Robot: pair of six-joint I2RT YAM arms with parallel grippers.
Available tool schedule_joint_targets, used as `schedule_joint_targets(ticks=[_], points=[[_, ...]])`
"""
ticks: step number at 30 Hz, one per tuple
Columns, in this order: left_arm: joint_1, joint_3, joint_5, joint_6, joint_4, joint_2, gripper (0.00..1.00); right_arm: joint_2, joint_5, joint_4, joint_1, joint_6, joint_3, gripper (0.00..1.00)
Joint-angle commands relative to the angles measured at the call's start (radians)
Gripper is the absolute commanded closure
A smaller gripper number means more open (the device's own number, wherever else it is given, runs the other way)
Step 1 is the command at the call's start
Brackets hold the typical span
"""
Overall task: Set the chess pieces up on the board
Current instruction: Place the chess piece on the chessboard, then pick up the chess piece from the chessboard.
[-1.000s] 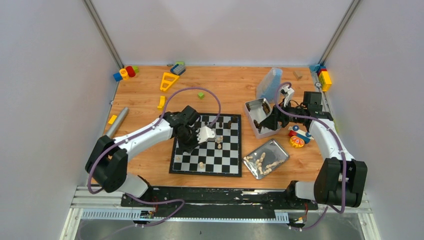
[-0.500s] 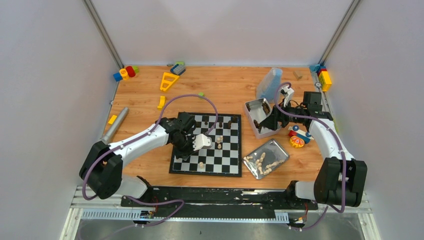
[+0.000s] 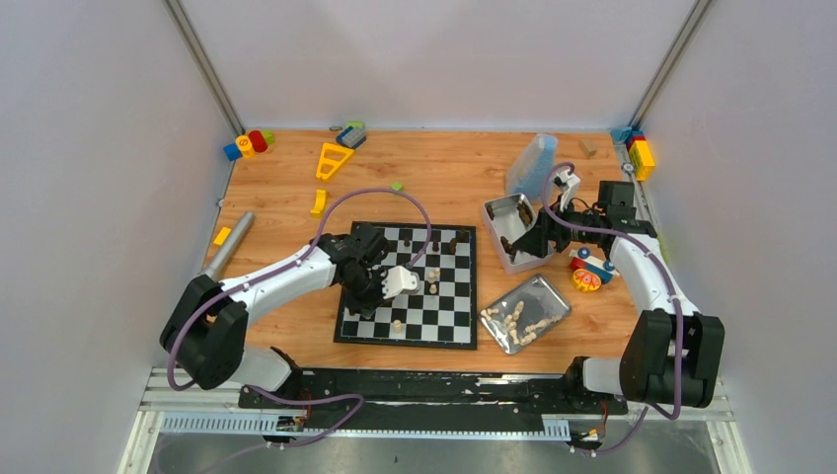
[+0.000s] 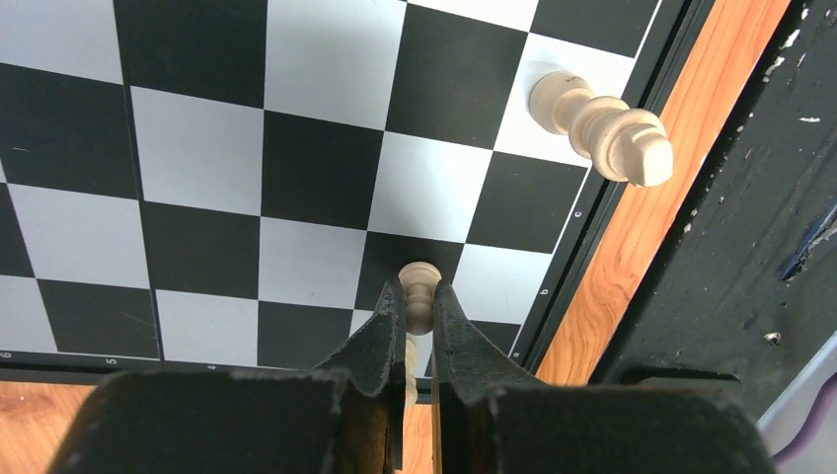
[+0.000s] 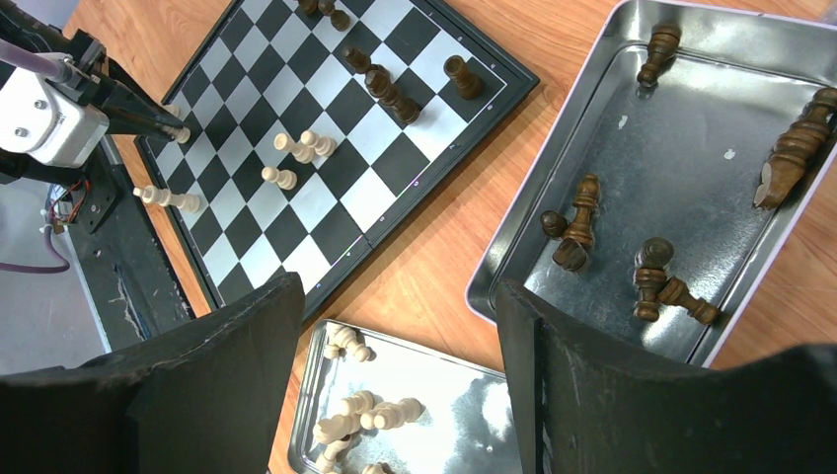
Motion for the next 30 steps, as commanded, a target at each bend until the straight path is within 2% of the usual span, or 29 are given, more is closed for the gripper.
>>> schedule_joint_targets(ticks=[1,3,6,13,15,22,30], points=[[-0.003,-0.012,0.011,0.015,0.023,0.008,0.88,0.012,-0.014,-0.003,0.002,-0.024,0.005,0.28],[-0.003,-0.013,0.005,0.014,0.022,0.011,0.86,0.013,-0.014,-0.002,0.002,-0.025,0.005,0.28],[-0.003,-0.011,-0.002,0.008,0.019,0.011,0.78,0.016,-0.015,-0.004,0.002,-0.024,0.007,0.28],[-0.003,0.044,-0.027,-0.025,0.026,-0.021,0.47,0.016,-0.014,-0.004,0.002,-0.026,0.008,0.28],[-0.003,0.075,-0.023,-0.037,0.03,-0.031,0.41,0.014,-0.013,-0.005,0.003,-0.025,0.006,0.28],[-0.003,0.203,-0.007,-0.082,0.051,0.002,0.39,0.008,-0.015,-0.004,0.002,-0.027,0.008,0.28],[-0.027,0.432,0.04,-0.233,0.082,0.223,0.48,0.006,-0.016,-0.006,0.002,-0.026,0.008,0.28]])
